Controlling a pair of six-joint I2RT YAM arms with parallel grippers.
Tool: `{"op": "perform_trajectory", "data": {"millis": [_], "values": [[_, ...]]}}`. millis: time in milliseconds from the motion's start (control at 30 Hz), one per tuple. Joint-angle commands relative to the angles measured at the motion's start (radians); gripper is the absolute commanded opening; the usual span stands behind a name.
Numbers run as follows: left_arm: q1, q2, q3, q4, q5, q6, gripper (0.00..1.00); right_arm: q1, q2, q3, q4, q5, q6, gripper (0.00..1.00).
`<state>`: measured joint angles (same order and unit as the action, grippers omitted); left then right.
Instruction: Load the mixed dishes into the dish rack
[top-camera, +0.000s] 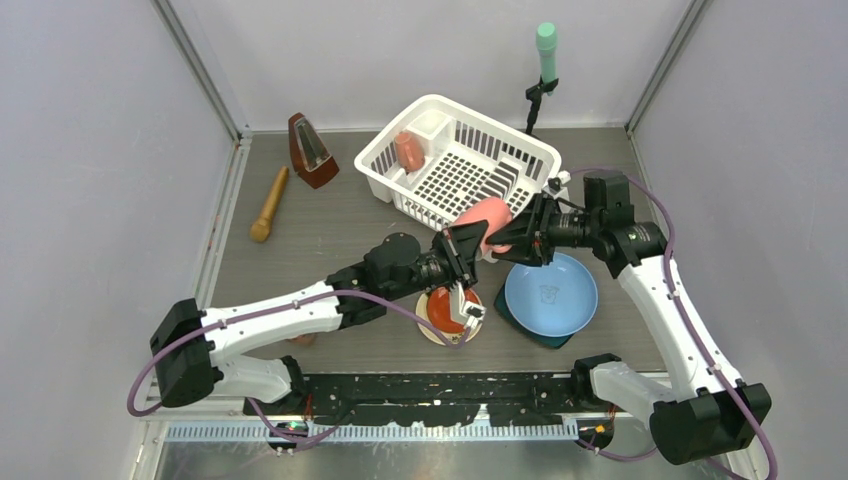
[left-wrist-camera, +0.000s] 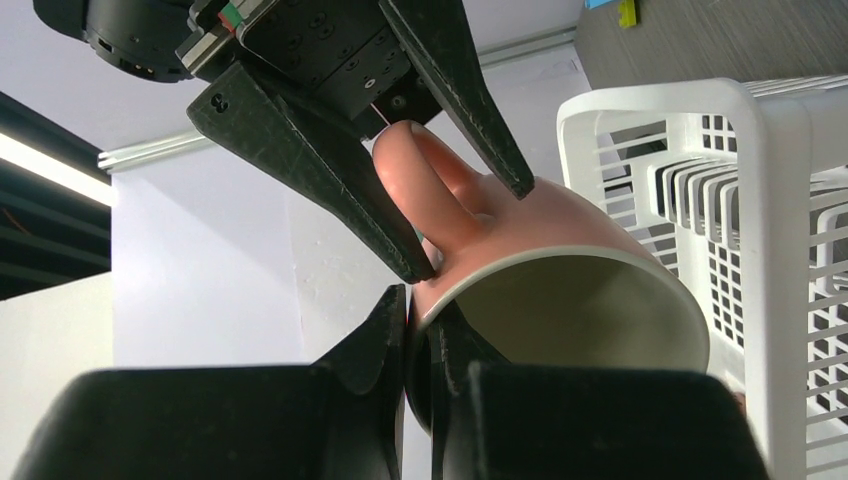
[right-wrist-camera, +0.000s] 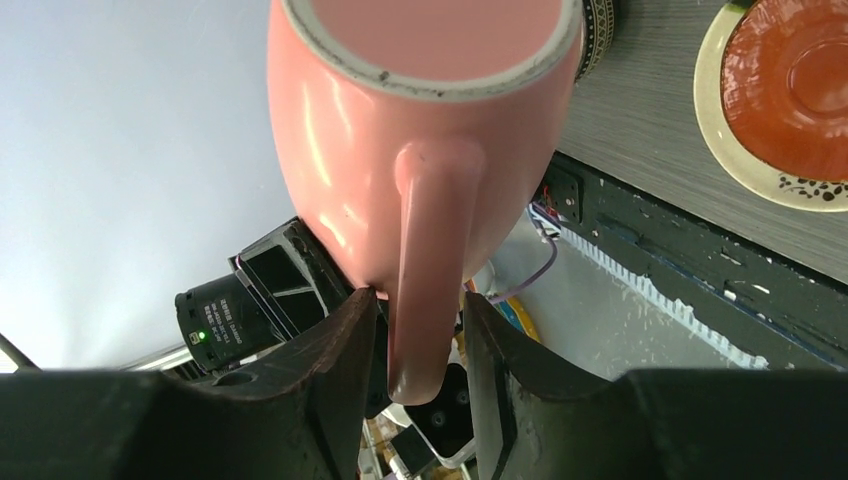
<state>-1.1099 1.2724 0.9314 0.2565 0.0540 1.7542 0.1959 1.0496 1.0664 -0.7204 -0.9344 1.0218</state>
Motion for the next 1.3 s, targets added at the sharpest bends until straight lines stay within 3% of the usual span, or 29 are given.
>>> {"op": "perform_trajectory", "data": {"millis": [0,33,133,200,467,633,733,800,900,1033,1133,1200,1267], "values": [[0.005,-0.02,0.082,0.182,0.049,0.001,0.0,0.019,0.007,-0.015,0.117,-0.031,0.058,0.39],[0.004,-0.019,0.086,0.179,0.05,0.0,0.0,0.021,0.008,-0.018,0.124,-0.031,0.07,0.36],[0.004,-0.017,0.086,0.184,0.056,-0.01,0.02,0.026,0.015,-0.02,0.141,-0.033,0.081,0.09],[0.005,-0.018,0.082,0.192,0.062,-0.042,0.06,0.026,0.018,-0.021,0.147,-0.034,0.084,0.02],[0.006,-0.055,0.039,0.161,0.03,-0.168,0.39,0.022,0.022,0.029,0.177,0.027,0.093,0.0],[0.004,-0.11,0.013,0.031,-0.029,-0.213,0.45,0.01,0.043,0.074,0.175,0.134,0.083,0.0],[0.002,-0.155,-0.061,0.066,-0.046,-0.268,0.48,0.01,0.063,0.115,0.151,0.204,0.032,0.0],[-0.001,-0.188,-0.104,0.085,-0.1,-0.331,0.49,0.009,0.088,0.168,0.089,0.331,-0.033,0.0],[-0.008,-0.233,-0.113,0.095,-0.172,-0.549,0.48,0.012,0.142,0.246,0.009,0.48,-0.142,0.0],[-0.009,-0.296,-0.095,0.092,-0.266,-0.919,0.48,0.039,0.234,0.296,0.026,0.67,-0.217,0.0],[-0.011,-0.312,-0.034,0.037,-0.467,-1.283,0.57,0.096,0.312,0.337,0.101,0.757,-0.257,0.0],[-0.003,-0.291,0.061,-0.141,-0.687,-1.564,0.67,0.137,0.343,0.352,0.171,0.833,-0.282,0.0],[0.032,-0.235,0.193,-0.424,-0.689,-1.735,0.71,0.166,0.382,0.371,0.217,0.911,-0.317,0.0]]}}
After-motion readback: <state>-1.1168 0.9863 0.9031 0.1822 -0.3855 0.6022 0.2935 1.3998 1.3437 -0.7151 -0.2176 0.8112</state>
